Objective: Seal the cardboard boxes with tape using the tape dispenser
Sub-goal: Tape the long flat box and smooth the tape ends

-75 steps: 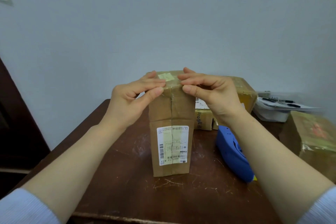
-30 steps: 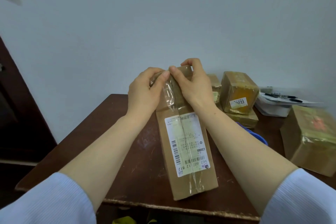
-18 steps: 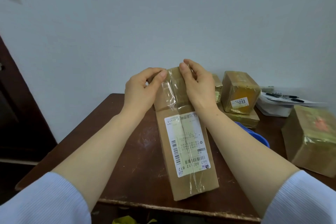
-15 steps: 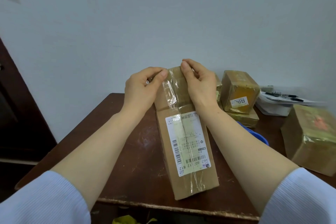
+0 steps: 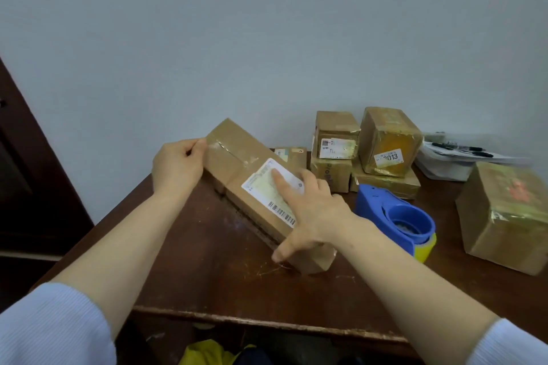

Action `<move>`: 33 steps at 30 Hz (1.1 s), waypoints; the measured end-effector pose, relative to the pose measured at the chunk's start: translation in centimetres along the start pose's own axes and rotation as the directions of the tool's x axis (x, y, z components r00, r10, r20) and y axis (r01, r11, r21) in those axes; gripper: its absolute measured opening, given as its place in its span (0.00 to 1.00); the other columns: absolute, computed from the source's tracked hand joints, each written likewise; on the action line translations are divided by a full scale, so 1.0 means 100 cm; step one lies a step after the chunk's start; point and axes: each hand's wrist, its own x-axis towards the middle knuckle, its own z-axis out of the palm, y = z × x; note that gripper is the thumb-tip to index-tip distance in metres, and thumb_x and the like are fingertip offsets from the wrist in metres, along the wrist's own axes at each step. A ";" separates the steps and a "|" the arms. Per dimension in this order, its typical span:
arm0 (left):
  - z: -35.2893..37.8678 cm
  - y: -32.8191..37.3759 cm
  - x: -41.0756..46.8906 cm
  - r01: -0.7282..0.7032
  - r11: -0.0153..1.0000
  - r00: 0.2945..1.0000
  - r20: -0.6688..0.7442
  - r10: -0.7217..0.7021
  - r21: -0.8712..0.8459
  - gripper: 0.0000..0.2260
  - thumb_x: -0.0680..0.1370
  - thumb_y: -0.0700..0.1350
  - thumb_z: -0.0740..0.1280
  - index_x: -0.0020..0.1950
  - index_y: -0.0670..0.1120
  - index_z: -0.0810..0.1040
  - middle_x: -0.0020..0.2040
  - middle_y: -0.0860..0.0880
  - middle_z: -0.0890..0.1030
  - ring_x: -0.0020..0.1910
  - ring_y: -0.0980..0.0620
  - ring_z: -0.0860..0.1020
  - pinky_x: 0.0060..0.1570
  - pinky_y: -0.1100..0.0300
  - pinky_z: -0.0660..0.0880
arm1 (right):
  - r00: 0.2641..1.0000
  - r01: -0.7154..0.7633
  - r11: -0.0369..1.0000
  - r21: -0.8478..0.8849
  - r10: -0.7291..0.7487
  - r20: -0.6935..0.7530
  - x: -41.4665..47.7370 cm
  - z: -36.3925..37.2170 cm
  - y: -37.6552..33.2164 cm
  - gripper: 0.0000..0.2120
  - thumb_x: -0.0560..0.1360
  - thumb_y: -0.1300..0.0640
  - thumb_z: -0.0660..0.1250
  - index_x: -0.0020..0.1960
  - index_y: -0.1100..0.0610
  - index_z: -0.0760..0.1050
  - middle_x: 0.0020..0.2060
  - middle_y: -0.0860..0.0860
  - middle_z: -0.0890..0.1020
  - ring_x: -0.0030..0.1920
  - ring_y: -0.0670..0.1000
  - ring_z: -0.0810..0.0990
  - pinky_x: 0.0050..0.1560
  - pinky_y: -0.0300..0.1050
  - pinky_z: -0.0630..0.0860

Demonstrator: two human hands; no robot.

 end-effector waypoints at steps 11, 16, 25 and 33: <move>0.001 -0.019 -0.040 -0.397 0.880 0.666 0.741 0.080 0.262 0.25 0.78 0.48 0.63 0.74 0.57 0.61 0.78 0.53 0.54 0.77 0.53 0.47 0.74 0.50 0.39 | 0.963 0.233 0.972 -0.036 -0.225 0.150 0.033 0.012 0.007 0.39 0.69 0.48 0.72 0.73 0.34 0.56 0.78 0.52 0.46 0.76 0.55 0.42 0.73 0.57 0.38; 0.027 -0.011 -0.052 -0.595 0.747 0.425 0.905 -0.019 0.295 0.37 0.73 0.65 0.64 0.76 0.61 0.48 0.78 0.56 0.44 0.77 0.55 0.41 0.73 0.43 0.35 | 0.964 0.086 0.948 0.308 -0.001 -0.266 0.005 0.015 0.041 0.20 0.74 0.55 0.65 0.66 0.47 0.74 0.71 0.47 0.68 0.71 0.50 0.64 0.69 0.46 0.60; 0.062 0.017 -0.078 -0.655 0.664 0.567 0.815 0.117 0.360 0.31 0.78 0.63 0.57 0.78 0.56 0.53 0.79 0.50 0.51 0.77 0.48 0.51 0.72 0.50 0.55 | 0.767 -0.610 0.785 0.107 0.619 -0.167 -0.031 0.037 0.118 0.39 0.63 0.27 0.66 0.54 0.60 0.68 0.48 0.53 0.75 0.48 0.53 0.76 0.39 0.45 0.71; 0.073 0.038 -0.094 -0.550 0.746 0.629 0.773 0.077 0.374 0.32 0.78 0.62 0.58 0.77 0.51 0.55 0.78 0.48 0.55 0.76 0.48 0.52 0.72 0.49 0.56 | 0.788 -0.533 0.818 0.215 0.572 -0.226 -0.028 0.049 0.133 0.22 0.75 0.41 0.64 0.33 0.54 0.63 0.30 0.49 0.69 0.35 0.50 0.71 0.29 0.41 0.62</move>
